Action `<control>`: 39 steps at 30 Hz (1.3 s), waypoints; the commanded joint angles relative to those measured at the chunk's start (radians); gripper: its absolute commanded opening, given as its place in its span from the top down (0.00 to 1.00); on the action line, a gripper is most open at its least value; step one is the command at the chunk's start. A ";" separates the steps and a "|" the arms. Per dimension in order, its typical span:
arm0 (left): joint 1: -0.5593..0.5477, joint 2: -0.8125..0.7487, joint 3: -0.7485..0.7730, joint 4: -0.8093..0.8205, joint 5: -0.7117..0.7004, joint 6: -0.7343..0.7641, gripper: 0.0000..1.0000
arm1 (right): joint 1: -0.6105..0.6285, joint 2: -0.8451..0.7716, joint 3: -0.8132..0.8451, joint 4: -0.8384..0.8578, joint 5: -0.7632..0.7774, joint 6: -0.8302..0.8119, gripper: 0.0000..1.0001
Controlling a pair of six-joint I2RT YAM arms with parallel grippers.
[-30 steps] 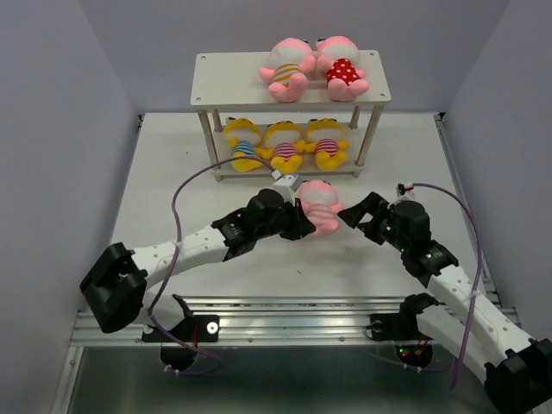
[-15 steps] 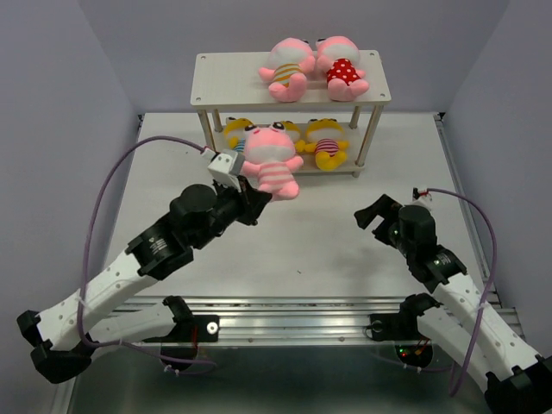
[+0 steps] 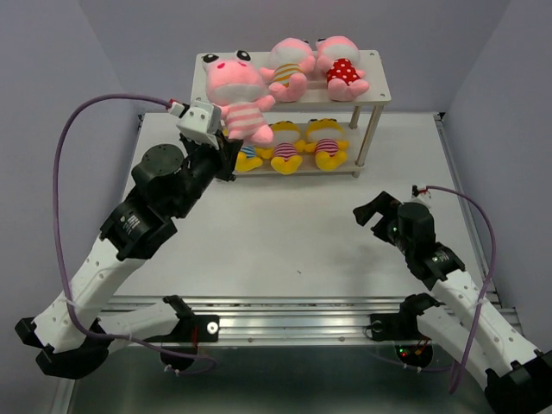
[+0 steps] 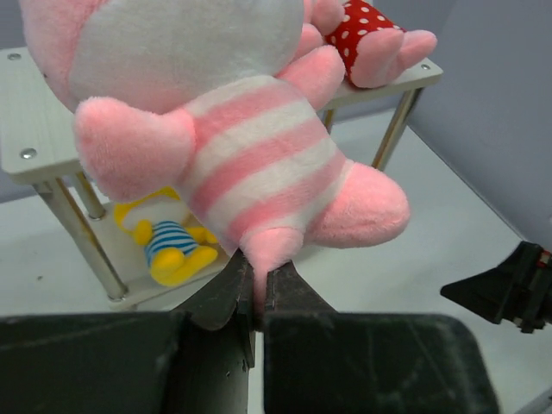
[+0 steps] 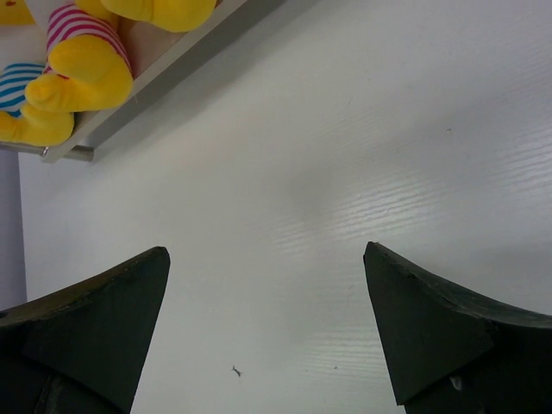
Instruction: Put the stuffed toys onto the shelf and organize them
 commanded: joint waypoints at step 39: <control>0.681 0.613 0.592 -0.224 0.826 0.229 1.00 | 0.008 0.056 0.048 0.093 0.048 -0.039 0.00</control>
